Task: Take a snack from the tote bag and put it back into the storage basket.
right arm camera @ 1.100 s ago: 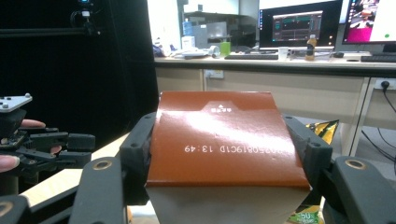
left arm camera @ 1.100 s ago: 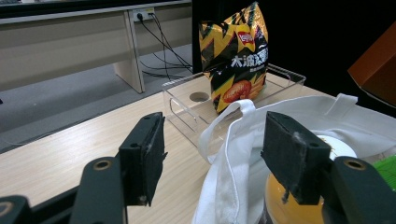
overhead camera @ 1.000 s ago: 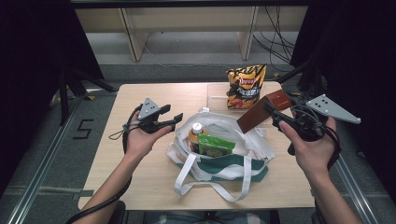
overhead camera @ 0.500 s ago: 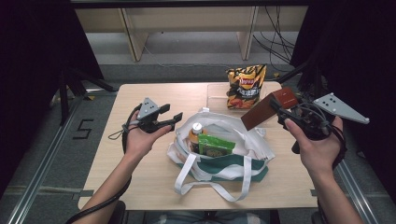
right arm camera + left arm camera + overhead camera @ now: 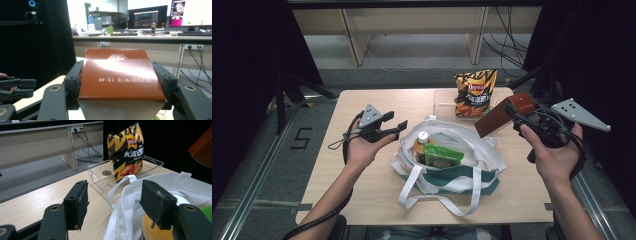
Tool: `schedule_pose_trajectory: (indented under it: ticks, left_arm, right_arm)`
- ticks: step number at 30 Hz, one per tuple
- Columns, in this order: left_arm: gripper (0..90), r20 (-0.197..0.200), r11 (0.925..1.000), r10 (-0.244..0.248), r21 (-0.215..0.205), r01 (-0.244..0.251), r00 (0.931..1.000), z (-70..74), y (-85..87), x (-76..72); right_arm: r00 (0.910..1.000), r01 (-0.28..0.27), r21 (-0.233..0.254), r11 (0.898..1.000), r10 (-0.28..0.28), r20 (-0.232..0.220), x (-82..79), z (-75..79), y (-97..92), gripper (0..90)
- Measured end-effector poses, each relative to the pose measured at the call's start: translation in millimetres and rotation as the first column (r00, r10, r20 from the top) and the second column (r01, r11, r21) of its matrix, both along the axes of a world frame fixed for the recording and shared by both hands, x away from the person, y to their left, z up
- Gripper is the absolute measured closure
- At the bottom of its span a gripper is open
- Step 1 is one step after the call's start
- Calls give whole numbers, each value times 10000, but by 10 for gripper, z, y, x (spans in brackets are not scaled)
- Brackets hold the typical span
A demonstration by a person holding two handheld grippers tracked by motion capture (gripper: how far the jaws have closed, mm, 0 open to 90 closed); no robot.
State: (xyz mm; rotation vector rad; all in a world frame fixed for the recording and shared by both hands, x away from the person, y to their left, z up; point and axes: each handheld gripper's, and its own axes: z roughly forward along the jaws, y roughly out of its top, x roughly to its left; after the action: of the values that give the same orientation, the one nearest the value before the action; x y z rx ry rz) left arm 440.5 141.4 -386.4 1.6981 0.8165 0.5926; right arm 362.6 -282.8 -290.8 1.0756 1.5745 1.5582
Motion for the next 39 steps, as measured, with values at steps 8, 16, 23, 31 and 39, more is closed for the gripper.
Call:
schedule_pose_trajectory:
  ticks: [8, 16, 23, 31, 39]
  left_arm:
    - [386, 10, 10000, -9, 6, 9, 10000, 3, -3, 0]
    - [385, 0, 10000, 13, -7, -13, 10000, 1, 3, -1]
    - [386, -7, 10000, 41, 15, -41, 10000, 3, 7, -1]
    - [386, -15, 10000, 62, 9, -62, 10000, 2, 15, -1]
    - [386, -19, 10000, 67, -23, -67, 10000, 3, 18, 0]
  right_arm:
    - [9998, 202, -88, 9998, -203, -83, 18, -2, -38, 391]
    - [9991, 410, -185, 9990, -413, -133, 49, -13, -82, 390]
    - [9976, 692, -132, 9975, -693, -73, 89, -2, -124, 391]
    - [9939, 1095, -136, 9939, -1094, 98, 187, 48, -160, 391]
    - [9892, 1464, -200, 9890, -1465, -39, 394, 62, -161, 391]
